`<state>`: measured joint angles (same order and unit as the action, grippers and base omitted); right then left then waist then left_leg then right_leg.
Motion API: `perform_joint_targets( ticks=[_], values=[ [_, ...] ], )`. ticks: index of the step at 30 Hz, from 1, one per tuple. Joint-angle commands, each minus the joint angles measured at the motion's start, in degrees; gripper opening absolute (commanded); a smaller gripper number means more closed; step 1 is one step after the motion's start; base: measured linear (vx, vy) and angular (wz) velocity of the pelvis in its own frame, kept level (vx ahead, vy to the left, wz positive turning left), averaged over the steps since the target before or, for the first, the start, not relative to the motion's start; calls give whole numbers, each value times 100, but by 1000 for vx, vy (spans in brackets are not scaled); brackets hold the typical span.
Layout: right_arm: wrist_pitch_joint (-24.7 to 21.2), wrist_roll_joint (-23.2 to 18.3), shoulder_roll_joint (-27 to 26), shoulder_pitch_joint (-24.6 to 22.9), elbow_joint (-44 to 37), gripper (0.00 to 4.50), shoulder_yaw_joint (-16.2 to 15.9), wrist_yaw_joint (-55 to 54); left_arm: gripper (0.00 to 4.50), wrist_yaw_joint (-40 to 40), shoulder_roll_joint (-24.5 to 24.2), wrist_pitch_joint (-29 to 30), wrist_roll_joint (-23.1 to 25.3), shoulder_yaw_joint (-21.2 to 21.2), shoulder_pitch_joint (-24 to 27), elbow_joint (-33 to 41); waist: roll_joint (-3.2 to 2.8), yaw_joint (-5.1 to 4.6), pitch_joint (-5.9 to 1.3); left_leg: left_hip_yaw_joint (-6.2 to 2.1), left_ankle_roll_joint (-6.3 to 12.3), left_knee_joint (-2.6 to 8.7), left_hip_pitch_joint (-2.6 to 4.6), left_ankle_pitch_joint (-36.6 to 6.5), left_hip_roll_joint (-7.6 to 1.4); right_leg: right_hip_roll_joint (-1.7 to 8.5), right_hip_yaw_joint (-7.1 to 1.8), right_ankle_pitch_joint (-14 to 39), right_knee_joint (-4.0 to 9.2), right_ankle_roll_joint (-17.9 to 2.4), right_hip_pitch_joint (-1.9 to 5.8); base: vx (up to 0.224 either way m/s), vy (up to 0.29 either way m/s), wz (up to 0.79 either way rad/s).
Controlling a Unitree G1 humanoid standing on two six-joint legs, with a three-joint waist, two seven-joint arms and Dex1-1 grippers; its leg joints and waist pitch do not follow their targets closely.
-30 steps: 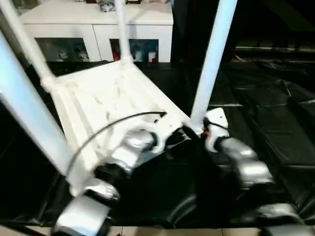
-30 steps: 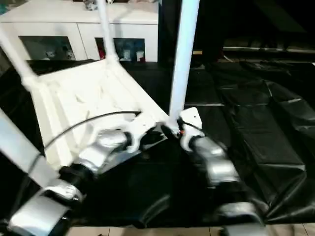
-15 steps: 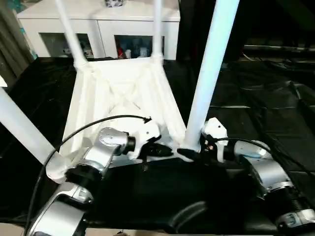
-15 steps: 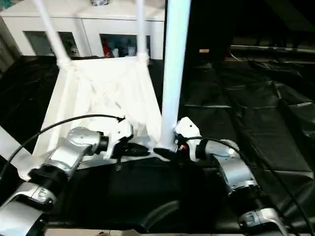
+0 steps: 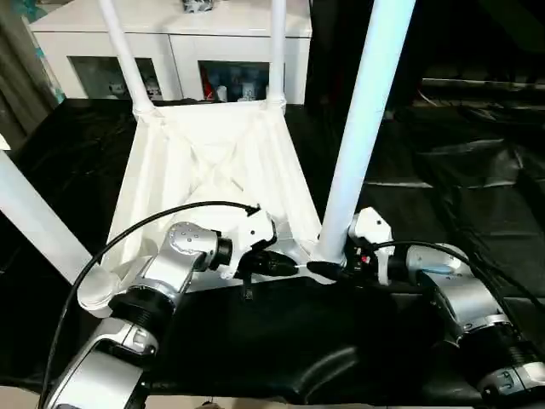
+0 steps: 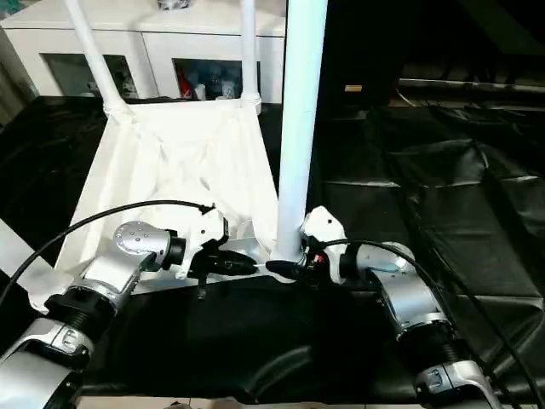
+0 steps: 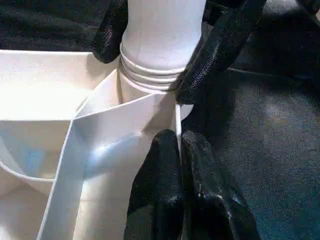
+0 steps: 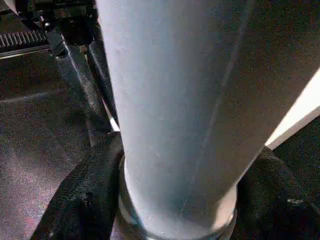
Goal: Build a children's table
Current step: Rotate leg to tighten
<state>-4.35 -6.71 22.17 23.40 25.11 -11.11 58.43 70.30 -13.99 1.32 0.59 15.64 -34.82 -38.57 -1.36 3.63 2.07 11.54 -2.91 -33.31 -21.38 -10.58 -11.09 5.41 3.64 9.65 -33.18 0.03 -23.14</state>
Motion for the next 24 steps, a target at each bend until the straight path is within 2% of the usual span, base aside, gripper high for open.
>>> perform_joint_targets(
  ticks=[1,4,7,8,10,11,12,13,14,15,20,22,24],
  values=[
    [-55,37,-78,-11,73,271,15,-209,0,121,172,-21,-156,92,30,99,86,18,-333,-80,500,355,72,-969,-234,293,-206,856,278,-1485,286,0,0,0],
    [-9,143,-236,38,316,269,149,-739,0,-154,239,-63,-92,46,11,32,85,-2,-324,-84,464,363,68,-1022,-228,297,-207,947,290,-1469,281,0,0,0],
    [35,193,-445,110,617,268,349,-1372,0,-731,368,-163,107,15,-63,-184,83,-62,-297,-102,306,387,78,-1344,-213,305,-205,1460,358,-1347,267,0,0,0],
    [34,196,-539,136,719,268,439,-1637,0,-983,437,-140,180,0,-98,-278,87,-82,-296,-109,242,395,81,-1416,-206,309,-207,1662,374,-1272,267,0,0,0],
    [-63,206,-996,220,1046,268,841,-2958,0,-2012,841,16,389,-62,-225,-623,74,-112,-288,-113,167,407,99,-1520,-201,296,-209,1880,410,-1178,244,0,0,0],
    [-68,206,-1007,221,1051,268,849,-2989,0,-2034,852,21,392,-63,-228,-629,72,-152,-274,-114,87,416,118,-1641,-196,290,-212,2031,436,-1142,214,0,0,0],
    [-112,206,-1102,231,1095,267,921,-3251,0,-2228,950,62,418,-75,-253,-685,89,-157,-290,-135,61,424,104,-1620,-189,297,-201,2113,434,-1073,250,0,0,0],
    [-150,225,-1210,241,1142,267,983,-3553,0,-2470,1078,125,451,-83,-287,-749,88,-155,-297,-135,84,420,101,-1598,-189,297,-200,2067,437,-1066,255,0,0,0],
    [-163,279,-1323,261,1207,267,1013,-3873,0,-2837,1241,193,494,-108,-336,-835,83,-155,-288,-120,120,417,106,-1573,-193,285,-213,1966,442,-1079,226,0,0,0],
    [-140,336,-1454,300,1313,267,1038,-4192,0,-3209,1435,260,536,-136,-390,-938,88,-163,-293,-124,130,416,100,-1566,-183,288,-209,1940,438,-1081,241,0,0,0],
    [-96,254,-1857,436,1424,267,1069,-4421,0,-3518,1865,290,692,18,-444,-1054,86,-141,-303,-117,259,404,90,-1476,-179,286,-208,1812,445,-1076,240,0,0,0],
    [-72,160,-1933,451,1392,323,1119,-4357,0,-3546,1881,245,750,47,-464,-1094,84,-133,-310,-116,310,403,77,-1427,-173,292,-205,1769,443,-1063,254,0,0,0],
    [-47,130,-1944,461,1366,337,1121,-4322,0,-3535,1845,264,749,22,-454,-1084,82,-120,-308,-118,346,404,74,-1414,-177,301,-205,1766,443,-1064,254,0,0,0]
  ],
)
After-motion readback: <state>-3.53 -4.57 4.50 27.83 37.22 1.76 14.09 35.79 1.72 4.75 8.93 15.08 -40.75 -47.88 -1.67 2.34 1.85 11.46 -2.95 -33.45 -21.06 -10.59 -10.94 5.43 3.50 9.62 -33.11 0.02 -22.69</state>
